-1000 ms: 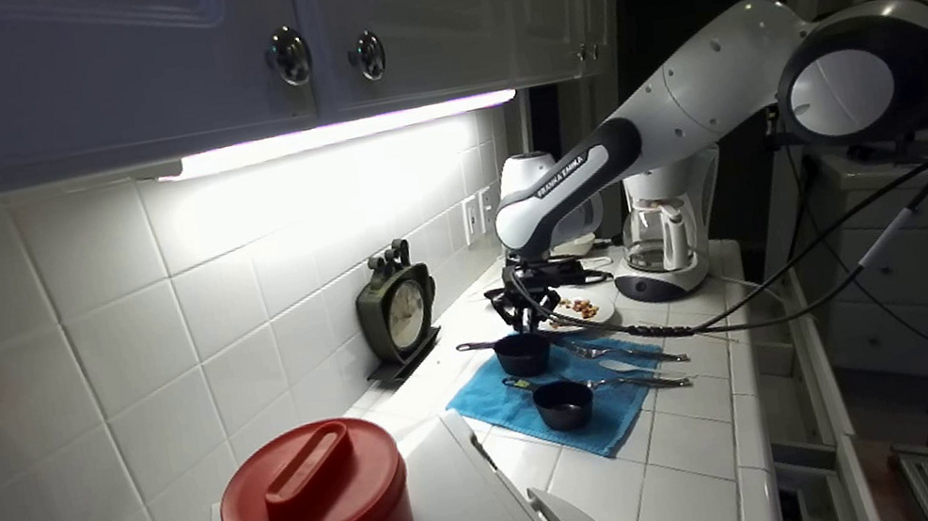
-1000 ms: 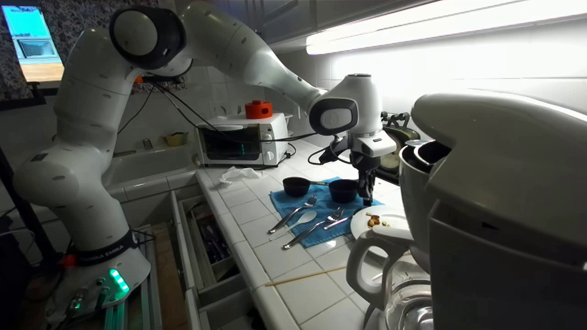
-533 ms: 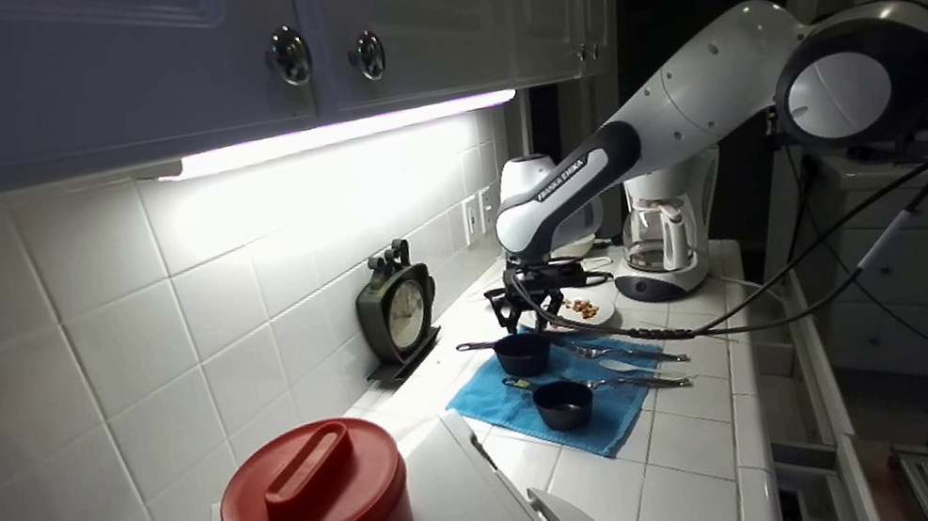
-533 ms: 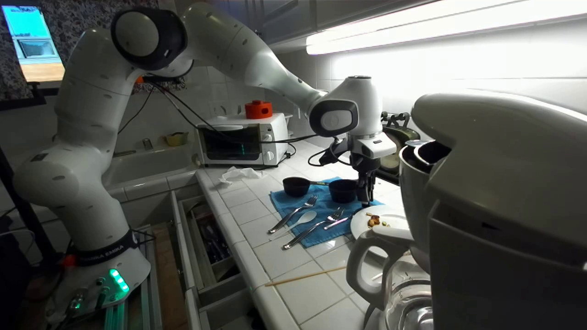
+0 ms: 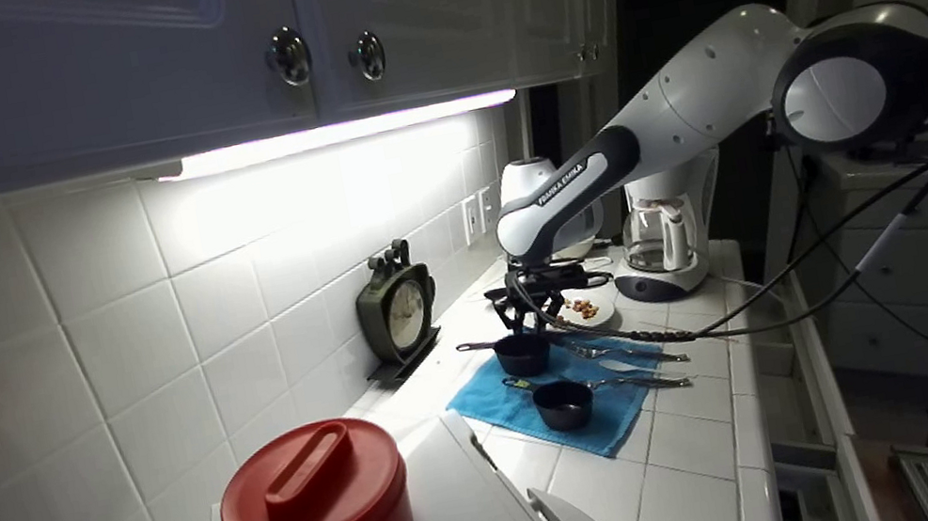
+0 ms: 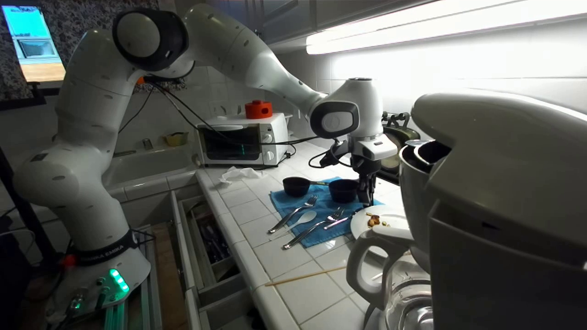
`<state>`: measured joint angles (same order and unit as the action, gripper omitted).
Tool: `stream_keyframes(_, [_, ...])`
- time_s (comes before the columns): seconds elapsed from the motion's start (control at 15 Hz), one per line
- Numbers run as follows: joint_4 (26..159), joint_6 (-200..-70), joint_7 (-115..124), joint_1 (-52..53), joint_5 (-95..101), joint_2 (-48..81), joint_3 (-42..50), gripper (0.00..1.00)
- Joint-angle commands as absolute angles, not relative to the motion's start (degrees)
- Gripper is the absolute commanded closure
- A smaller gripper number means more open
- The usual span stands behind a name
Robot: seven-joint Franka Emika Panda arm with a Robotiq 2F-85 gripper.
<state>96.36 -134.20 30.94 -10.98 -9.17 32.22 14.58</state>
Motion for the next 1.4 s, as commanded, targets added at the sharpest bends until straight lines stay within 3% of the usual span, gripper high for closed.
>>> stream_keyframes(0.0, [95.2, -134.2, 30.8, -10.5, -7.8, 32.8, 15.1, 0.67])
stream_keyframes(0.47, [94.6, -134.3, 30.9, -10.6, -7.7, 32.9, 15.3, 0.69])
stream_keyframes(0.6, [94.6, -134.3, 30.9, -10.6, -7.6, 33.0, 15.4, 0.88])
stream_keyframes(0.87, [94.6, -134.4, 30.8, -10.6, -7.7, 32.9, 15.4, 0.98])
stream_keyframes(1.07, [95.2, -134.7, 30.8, -10.5, -7.7, 32.2, 15.4, 0.93])
stream_keyframes(1.33, [96.4, -135.1, 30.0, -10.7, -8.3, 30.5, 15.0, 0.92])
